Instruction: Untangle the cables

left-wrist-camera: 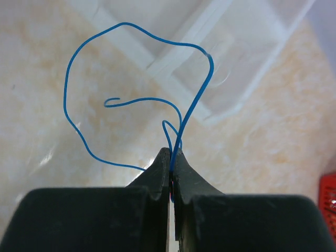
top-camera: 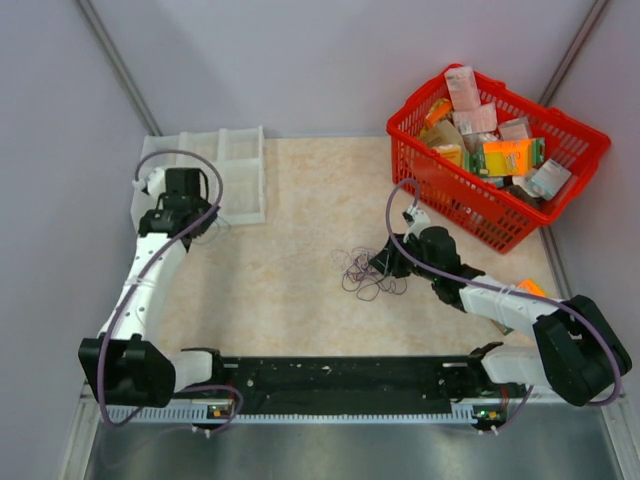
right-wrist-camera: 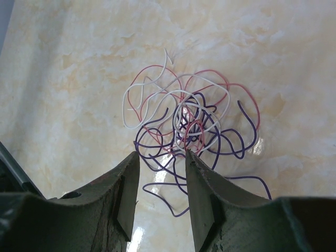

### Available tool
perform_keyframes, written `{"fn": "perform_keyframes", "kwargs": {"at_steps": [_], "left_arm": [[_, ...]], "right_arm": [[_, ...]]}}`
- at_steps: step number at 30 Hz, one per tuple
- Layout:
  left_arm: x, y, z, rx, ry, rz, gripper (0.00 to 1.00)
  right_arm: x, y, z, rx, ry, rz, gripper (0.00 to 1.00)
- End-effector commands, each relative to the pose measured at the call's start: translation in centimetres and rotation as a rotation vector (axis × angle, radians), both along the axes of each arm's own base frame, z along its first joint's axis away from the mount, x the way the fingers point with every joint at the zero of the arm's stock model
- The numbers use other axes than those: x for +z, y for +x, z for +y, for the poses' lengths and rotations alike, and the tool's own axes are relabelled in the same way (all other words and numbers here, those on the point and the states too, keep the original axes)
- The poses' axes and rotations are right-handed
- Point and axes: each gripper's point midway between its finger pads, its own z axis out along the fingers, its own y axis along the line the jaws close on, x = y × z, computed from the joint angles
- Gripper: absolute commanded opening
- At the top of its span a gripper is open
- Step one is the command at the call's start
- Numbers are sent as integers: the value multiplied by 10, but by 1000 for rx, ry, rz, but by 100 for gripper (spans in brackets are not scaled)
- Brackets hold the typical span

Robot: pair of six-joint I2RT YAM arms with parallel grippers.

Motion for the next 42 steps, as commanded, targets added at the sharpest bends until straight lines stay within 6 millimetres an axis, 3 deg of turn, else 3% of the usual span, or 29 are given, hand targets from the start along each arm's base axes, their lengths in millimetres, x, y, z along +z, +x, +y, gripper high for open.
{"fn": "perform_keyframes", "kwargs": {"at_steps": [1,3,6,8,11,17,24,31,34,38,42], "left_arm": [[67,54,21,-189,33,-283,0],[68,74,32,-214,-23,-335,0],[53,107,48,-251,-165,-362,0],[51,128,44,-342,-289,-380,0],[44,156,44,-408,-323,-440,0],[0,190,69,-363,-343,-349,0],[-43,200,114,-269,-321,-247,0],[-66,201,120,-275,-309,-148,0],[-68,201,109,-303,-286,-126,0],[-53,195,108,-285,-154,-109,0],[-8,192,89,-336,-133,-252,0]], "right_arm": [[14,1,6,16,38,-52,40],[13,1,6,18,34,-51,40],[13,1,4,12,30,-55,40],[13,1,4,12,28,-58,40],[14,2,4,10,29,-59,40],[8,3,5,14,25,-46,40],[3,3,6,17,18,-36,40],[2,3,8,25,21,-32,40],[2,3,7,24,22,-33,40],[2,3,8,25,22,-31,40],[3,2,8,27,25,-32,40]]}}
